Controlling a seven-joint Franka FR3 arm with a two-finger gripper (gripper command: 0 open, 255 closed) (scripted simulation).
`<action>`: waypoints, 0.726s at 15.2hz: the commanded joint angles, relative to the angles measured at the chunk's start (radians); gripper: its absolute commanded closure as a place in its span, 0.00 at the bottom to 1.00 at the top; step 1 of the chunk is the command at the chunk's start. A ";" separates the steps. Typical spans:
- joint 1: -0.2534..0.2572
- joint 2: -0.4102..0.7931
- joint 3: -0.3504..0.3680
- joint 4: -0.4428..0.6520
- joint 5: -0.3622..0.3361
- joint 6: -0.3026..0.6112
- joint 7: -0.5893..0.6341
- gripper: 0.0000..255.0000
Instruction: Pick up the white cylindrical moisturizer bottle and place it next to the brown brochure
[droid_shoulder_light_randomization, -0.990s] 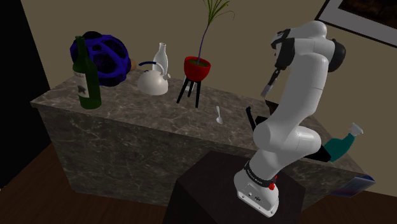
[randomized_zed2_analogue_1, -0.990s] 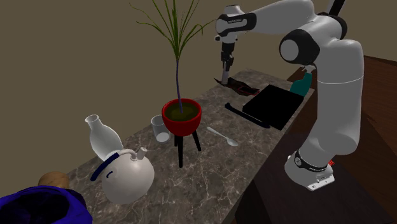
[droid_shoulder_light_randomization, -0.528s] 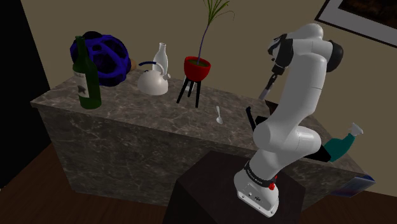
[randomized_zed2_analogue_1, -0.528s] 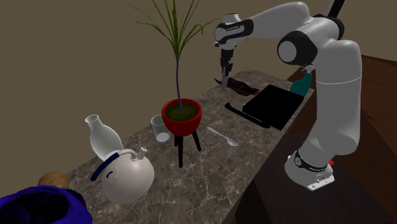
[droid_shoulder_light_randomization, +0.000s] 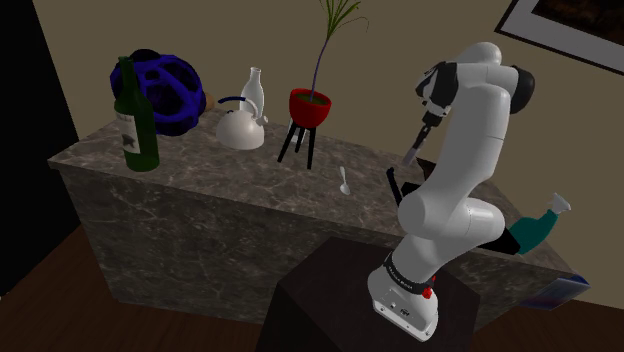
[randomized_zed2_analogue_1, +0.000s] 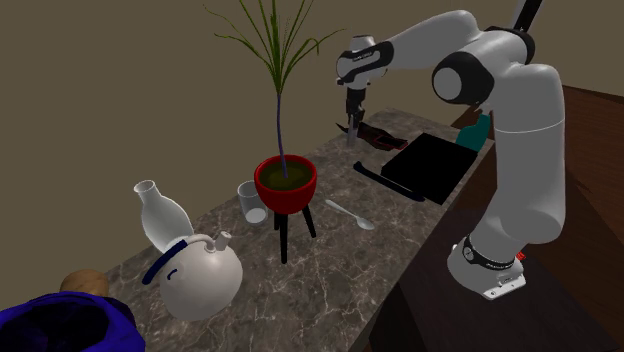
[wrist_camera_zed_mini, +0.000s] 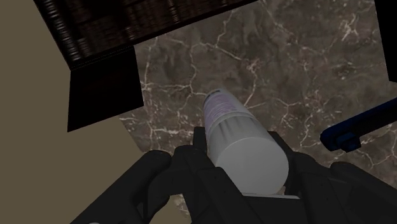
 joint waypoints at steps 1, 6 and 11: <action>0.000 0.008 0.003 -0.012 0.005 0.019 -0.003 1.00; 0.000 0.008 0.003 -0.012 0.005 0.019 -0.003 1.00; 0.000 0.008 0.003 -0.012 0.005 0.019 -0.003 0.00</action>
